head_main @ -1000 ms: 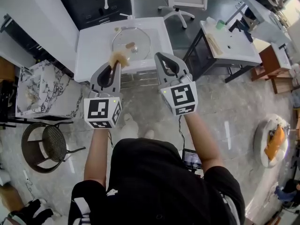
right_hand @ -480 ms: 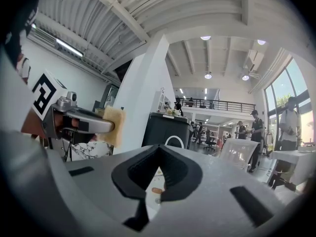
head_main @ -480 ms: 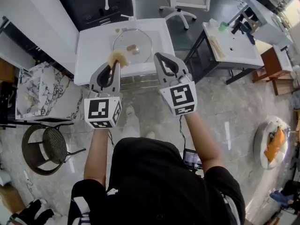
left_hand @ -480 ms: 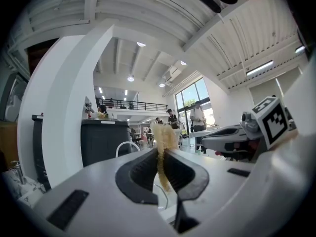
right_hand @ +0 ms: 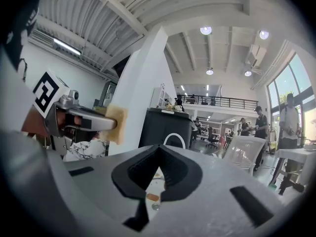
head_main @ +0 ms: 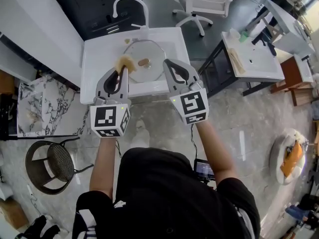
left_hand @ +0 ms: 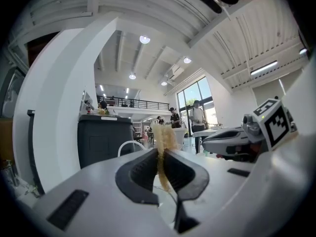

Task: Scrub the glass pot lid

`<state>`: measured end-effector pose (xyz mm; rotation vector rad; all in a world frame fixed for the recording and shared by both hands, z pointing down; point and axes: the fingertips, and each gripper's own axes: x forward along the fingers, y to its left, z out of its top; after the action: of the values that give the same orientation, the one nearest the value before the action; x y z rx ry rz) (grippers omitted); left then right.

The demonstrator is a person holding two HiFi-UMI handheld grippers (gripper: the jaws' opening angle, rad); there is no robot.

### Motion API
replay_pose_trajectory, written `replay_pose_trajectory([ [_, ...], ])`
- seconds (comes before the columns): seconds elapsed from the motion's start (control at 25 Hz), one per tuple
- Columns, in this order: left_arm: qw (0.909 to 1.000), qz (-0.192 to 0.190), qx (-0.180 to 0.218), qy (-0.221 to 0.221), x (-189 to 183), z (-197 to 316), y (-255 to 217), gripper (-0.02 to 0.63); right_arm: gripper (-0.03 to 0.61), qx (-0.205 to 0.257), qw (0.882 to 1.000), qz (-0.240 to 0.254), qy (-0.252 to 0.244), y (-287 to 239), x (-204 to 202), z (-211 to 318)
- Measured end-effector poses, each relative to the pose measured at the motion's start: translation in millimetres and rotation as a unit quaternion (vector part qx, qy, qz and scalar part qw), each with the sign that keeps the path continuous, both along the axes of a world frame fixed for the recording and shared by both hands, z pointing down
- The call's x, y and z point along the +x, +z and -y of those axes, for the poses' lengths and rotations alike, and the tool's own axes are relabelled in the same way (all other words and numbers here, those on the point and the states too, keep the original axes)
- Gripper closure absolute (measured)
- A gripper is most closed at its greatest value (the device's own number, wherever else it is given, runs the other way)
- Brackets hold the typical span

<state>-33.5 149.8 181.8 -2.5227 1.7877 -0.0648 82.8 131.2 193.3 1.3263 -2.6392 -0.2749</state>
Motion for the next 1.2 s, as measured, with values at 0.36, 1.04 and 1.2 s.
replay_pose_trajectory([
  [0.36, 0.9992, -0.032, -0.023, 0.010, -36.8, 77.7, 0.5, 0.592, 0.589, -0.024, 1.000, 0.001, 0.012, 1.1, -31.1, 75.3],
  [1.04, 0.9965, -0.040, -0.054, 0.050, -85.9, 164.9, 33.9, 0.592, 0.589, -0.047, 0.998, -0.014, 0.046, 21.1, -85.0, 156.7],
  [1.2, 0.9960, -0.040, -0.062, 0.051, -92.7, 173.9, 46.4, 0.592, 0.589, -0.056, 0.997, -0.016, 0.046, 31.3, -91.5, 165.2],
])
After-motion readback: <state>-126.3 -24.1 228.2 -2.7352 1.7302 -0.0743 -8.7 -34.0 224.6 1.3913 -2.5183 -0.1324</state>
